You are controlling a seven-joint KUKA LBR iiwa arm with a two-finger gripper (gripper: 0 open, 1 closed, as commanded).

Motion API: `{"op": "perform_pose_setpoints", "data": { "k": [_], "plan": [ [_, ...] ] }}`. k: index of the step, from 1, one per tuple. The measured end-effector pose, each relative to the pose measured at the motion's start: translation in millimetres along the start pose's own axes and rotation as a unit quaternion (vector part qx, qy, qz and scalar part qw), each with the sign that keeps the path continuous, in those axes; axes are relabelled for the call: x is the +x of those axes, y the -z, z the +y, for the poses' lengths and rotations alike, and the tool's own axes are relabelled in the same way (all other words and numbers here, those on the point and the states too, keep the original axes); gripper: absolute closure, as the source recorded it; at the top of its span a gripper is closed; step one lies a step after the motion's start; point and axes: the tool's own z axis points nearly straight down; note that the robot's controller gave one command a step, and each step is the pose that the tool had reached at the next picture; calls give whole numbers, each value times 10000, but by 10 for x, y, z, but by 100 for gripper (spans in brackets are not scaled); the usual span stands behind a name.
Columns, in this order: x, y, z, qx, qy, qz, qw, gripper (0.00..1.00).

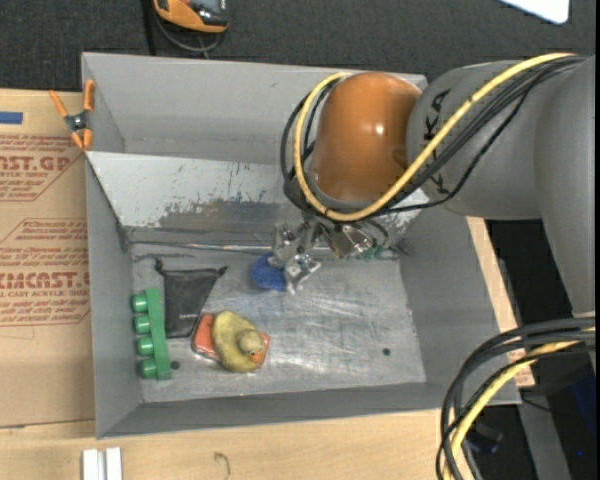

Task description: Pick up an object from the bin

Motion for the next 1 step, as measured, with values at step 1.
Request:
{"op": "perform_pose_setpoints", "data": {
  "k": [1],
  "plan": [
    [-38, 1337, 173, -4, -134, 10, 9999, 100]
  ]
}}
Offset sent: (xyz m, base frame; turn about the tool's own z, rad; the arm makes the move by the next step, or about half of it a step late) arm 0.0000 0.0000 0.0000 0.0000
